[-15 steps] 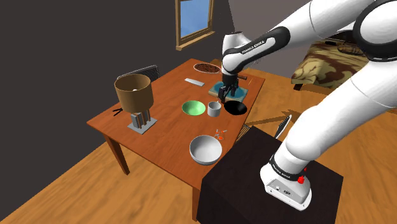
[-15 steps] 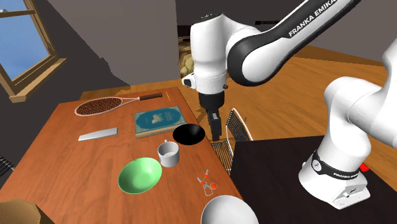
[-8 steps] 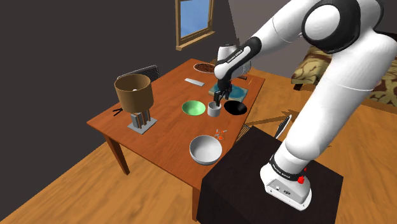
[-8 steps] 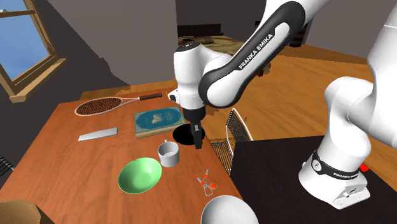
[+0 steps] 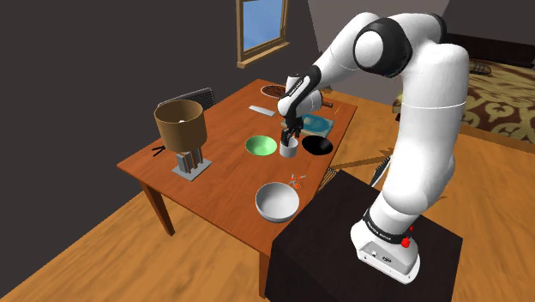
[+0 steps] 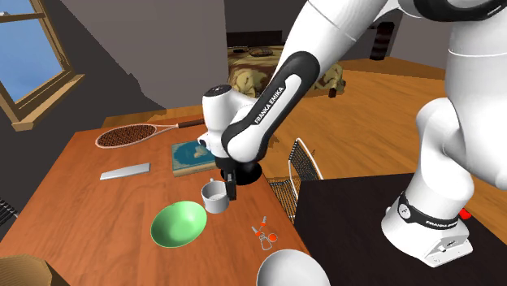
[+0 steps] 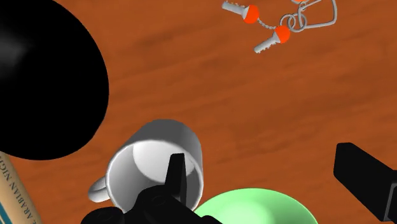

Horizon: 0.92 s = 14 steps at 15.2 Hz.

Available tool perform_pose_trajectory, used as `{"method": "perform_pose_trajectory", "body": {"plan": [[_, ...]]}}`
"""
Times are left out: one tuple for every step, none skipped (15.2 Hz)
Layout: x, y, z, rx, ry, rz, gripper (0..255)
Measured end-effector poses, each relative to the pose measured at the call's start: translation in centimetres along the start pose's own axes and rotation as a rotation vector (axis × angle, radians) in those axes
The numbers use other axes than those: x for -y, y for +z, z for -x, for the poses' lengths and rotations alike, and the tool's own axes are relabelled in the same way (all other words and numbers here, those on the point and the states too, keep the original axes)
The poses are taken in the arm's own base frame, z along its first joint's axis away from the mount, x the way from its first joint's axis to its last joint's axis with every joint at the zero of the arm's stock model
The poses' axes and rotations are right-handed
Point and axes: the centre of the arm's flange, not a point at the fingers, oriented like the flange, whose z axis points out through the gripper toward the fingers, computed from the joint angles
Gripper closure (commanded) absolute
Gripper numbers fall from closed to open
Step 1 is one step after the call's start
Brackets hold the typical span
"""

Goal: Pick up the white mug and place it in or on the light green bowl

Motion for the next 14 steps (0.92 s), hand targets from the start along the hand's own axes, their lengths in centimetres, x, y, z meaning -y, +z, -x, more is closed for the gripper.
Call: {"method": "perform_pose_trajectory", "body": {"plan": [[-0.5, 0.8, -0.9, -0.003, -0.002, 0.000, 0], [-0.8, 1.9, -1.6, -0.006, -0.004, 0.001, 0], [-1.1, 2.7, -2.5, -0.009, -0.007, 0.001, 0], [-1.5, 3.6, -3.1, -0.013, -0.009, 0.001, 0], [-2.2, 4.8, -4.0, -0.017, -0.011, 0.002, 0], [-2.5, 5.7, -4.7, -0.020, -0.013, 0.002, 0], [-3.0, 6.6, -5.4, -0.023, -0.016, 0.003, 0], [-3.3, 7.2, -5.9, -0.025, -0.018, 0.003, 0], [-3.5, 7.9, -6.3, -0.027, -0.018, 0.003, 0], [-3.6, 8.5, -6.5, -0.027, -0.019, 0.003, 0], [-3.5, 9.1, -6.5, -0.028, -0.019, 0.003, 0], [-3.6, 9.6, -6.6, -0.028, -0.019, 0.003, 0], [-3.6, 10.1, -6.7, -0.028, -0.019, 0.003, 0], [-3.6, 10.6, -6.6, -0.028, -0.019, 0.003, 0]]}}
